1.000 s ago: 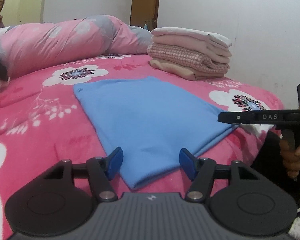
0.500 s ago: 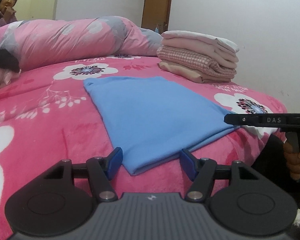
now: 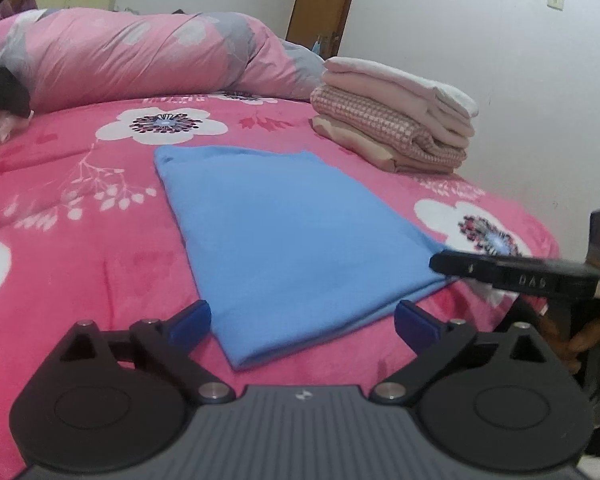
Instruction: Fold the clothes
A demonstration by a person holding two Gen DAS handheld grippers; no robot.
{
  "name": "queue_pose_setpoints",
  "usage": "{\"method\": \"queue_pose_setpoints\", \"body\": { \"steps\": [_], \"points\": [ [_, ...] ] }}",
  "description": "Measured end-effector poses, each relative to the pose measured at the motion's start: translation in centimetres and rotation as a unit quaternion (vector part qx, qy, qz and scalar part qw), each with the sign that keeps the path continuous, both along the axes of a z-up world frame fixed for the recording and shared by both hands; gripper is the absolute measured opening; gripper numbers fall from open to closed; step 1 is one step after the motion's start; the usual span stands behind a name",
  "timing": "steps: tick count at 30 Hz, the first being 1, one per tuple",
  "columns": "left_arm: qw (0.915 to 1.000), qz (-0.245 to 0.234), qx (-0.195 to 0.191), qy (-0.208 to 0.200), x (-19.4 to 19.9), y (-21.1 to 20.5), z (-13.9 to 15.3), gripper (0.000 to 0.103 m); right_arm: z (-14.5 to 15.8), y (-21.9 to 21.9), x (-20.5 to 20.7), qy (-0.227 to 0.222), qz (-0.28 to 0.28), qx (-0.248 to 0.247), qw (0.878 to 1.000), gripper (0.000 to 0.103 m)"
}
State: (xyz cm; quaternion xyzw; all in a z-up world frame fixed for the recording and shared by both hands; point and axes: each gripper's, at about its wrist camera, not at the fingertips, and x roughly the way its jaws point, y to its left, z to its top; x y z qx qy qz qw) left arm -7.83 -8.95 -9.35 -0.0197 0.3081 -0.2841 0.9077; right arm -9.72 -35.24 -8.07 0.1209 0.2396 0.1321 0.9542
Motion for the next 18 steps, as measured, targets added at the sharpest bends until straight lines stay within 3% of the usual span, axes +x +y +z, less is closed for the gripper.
{"method": "queue_pose_setpoints", "body": {
  "steps": [10, 13, 18],
  "points": [
    [0.9998, -0.008, 0.011, -0.017, 4.0, 0.0, 3.6, 0.103, 4.4, -1.6, 3.4, -0.052, -0.030, 0.014, 0.998, 0.023],
    [0.9997, 0.000, 0.012, -0.019, 6.2, -0.5, 3.6, 0.103, 5.8, -1.1, 6.4, -0.051, -0.030, -0.014, 0.998, 0.023],
    [0.9975, 0.042, 0.051, -0.025, 10.6, -2.1, 3.0, 0.103, 7.2, 0.9, 12.5, -0.030, -0.002, -0.058, 0.998, 0.023]
  ]
}}
